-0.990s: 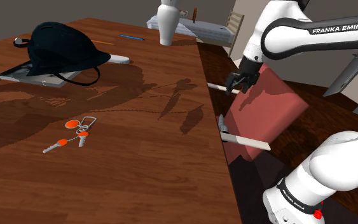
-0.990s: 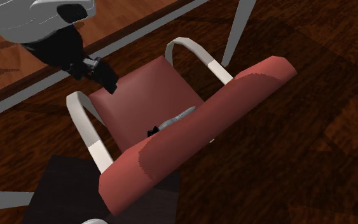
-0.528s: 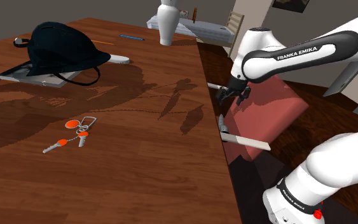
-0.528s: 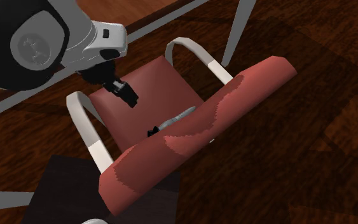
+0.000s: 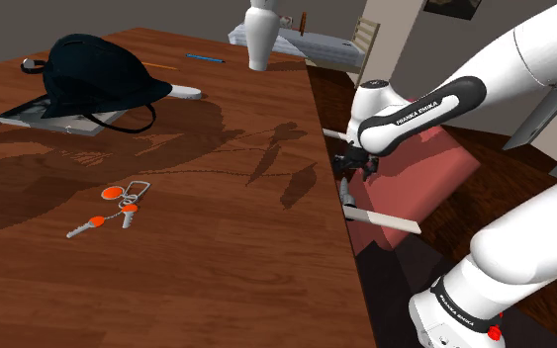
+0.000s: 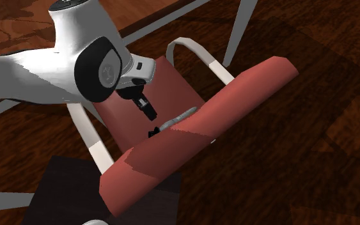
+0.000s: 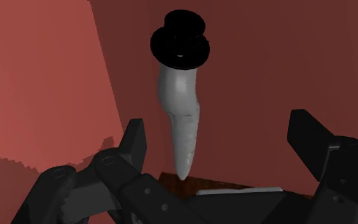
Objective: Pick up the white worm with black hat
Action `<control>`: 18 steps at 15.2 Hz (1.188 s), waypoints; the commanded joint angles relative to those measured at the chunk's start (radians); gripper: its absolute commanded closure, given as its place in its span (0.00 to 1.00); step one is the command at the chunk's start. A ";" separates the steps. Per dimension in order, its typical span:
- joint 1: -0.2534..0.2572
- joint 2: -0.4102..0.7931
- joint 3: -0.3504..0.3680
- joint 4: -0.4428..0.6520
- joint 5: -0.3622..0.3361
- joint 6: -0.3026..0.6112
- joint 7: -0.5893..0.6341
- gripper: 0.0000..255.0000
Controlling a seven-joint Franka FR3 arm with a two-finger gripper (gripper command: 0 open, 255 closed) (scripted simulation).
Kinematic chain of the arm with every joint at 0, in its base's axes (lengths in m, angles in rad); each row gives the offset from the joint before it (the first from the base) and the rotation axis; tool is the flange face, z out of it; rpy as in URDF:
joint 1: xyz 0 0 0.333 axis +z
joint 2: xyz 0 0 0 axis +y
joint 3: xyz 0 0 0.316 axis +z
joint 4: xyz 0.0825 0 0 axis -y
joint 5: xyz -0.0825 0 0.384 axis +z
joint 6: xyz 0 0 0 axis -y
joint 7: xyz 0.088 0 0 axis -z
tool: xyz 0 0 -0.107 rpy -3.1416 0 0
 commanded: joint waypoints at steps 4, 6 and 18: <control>-0.056 0.184 -0.022 0.038 -0.174 0.082 0.255 0.00; -0.062 0.258 -0.048 0.063 -0.240 0.102 0.353 0.00; -0.042 0.428 -0.112 0.107 -0.379 0.194 0.516 1.00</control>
